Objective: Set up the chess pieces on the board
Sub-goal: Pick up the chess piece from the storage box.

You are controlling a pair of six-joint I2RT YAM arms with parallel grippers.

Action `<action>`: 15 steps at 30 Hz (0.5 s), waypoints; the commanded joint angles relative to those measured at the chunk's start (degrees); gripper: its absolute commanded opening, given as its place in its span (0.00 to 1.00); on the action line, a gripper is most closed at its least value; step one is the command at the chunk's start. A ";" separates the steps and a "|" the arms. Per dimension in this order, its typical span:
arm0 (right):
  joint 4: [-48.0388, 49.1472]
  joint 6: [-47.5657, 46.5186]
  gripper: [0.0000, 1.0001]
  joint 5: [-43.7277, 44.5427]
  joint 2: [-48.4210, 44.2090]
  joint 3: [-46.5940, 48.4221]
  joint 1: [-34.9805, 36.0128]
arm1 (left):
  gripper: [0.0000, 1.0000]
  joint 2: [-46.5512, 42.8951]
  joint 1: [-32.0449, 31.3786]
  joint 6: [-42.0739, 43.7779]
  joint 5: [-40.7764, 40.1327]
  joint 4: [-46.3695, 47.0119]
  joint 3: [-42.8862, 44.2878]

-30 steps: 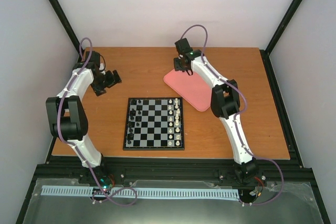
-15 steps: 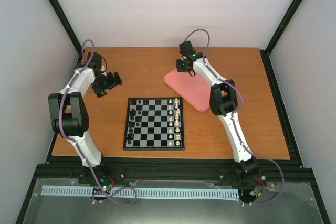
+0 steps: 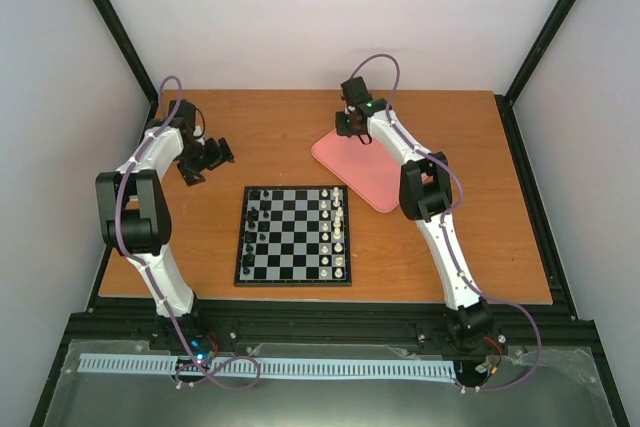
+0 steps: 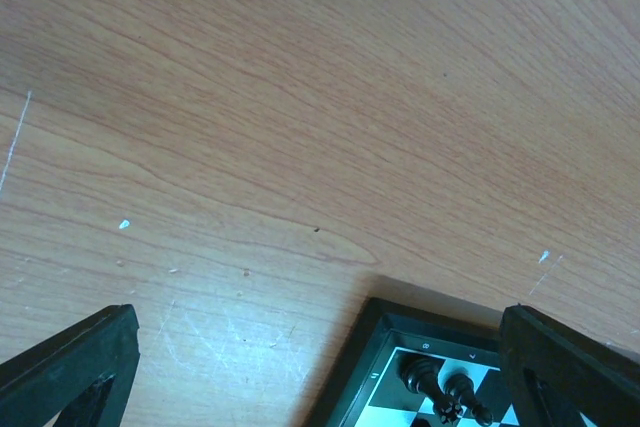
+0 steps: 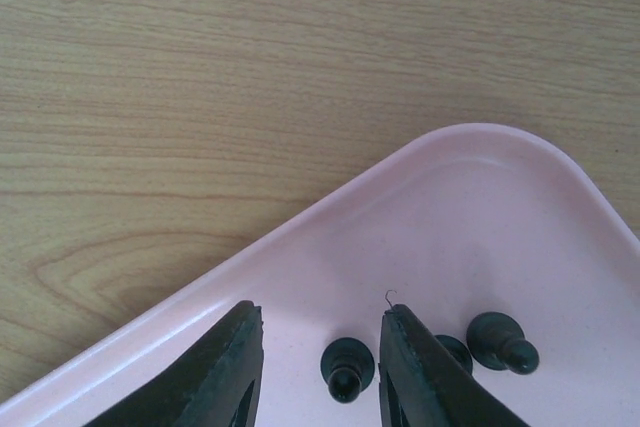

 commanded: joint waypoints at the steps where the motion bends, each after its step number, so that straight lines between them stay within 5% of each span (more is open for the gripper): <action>1: -0.41 0.04 0.38 1.56 2.02 1.66 -0.50 | 1.00 0.93 0.50 0.40 0.01 -0.66 3.32; 15: -0.42 0.35 0.34 2.11 2.75 1.88 -0.77 | 1.00 1.23 0.50 0.68 0.19 -0.91 3.63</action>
